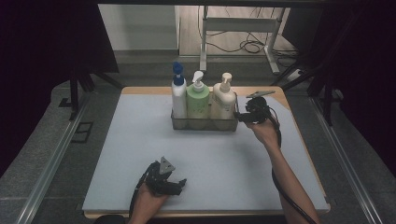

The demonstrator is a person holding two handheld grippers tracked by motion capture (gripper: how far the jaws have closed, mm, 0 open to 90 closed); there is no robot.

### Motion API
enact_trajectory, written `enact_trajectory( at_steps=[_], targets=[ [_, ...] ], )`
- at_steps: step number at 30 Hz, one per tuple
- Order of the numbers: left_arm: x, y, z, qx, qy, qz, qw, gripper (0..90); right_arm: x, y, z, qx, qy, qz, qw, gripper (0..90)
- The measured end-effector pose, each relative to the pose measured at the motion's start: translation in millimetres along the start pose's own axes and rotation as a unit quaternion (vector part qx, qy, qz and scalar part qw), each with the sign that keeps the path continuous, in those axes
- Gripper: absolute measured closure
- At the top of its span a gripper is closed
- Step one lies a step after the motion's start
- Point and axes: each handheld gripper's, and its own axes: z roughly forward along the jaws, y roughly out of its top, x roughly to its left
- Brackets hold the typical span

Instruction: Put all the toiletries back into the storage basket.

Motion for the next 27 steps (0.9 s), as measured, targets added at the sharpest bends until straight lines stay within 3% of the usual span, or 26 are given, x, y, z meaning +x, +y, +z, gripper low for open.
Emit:
enact_trajectory(
  at_steps=[6,10,15,19,27],
  targets=[
    [0.1,0.0,0.1,0.000,0.000,0.000,1.0000,12.0,-0.5,3.5,6.0,0.003,-0.019,0.003,0.9998,60.6],
    [0.1,0.0,0.1,0.000,0.000,0.000,1.0000,12.0,-2.5,5.7,9.8,-0.003,-0.004,0.023,0.9997,71.6],
    [-0.3,-0.1,0.4,-0.002,0.000,-0.003,1.0000,12.0,0.6,8.8,18.4,0.008,0.004,0.022,0.9997,83.4],
    [0.1,-0.1,0.1,0.000,0.000,-0.001,1.0000,12.0,3.0,11.6,24.5,0.013,0.015,0.026,0.9995,87.9],
    [0.2,0.0,0.0,0.000,0.000,0.000,1.0000,12.0,2.5,12.7,35.4,0.032,0.012,0.035,0.9988,89.0]
  ],
)
